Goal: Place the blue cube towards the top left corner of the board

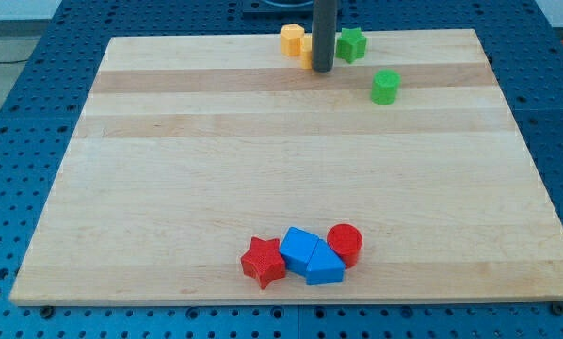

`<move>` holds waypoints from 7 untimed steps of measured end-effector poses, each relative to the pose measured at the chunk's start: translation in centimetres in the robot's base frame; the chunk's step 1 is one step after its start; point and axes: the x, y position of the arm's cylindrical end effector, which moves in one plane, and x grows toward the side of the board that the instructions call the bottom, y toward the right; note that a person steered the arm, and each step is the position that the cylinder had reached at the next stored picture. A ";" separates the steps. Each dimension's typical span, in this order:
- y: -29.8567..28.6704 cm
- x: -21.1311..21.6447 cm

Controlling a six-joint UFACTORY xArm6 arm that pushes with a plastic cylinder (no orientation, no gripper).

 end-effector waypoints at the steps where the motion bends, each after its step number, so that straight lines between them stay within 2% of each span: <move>1: 0.0 1.8; 3: 3.0 10.9; 4: 8.3 16.0; 5: 12.8 23.2; 6: 14.0 31.9; 7: 12.8 34.9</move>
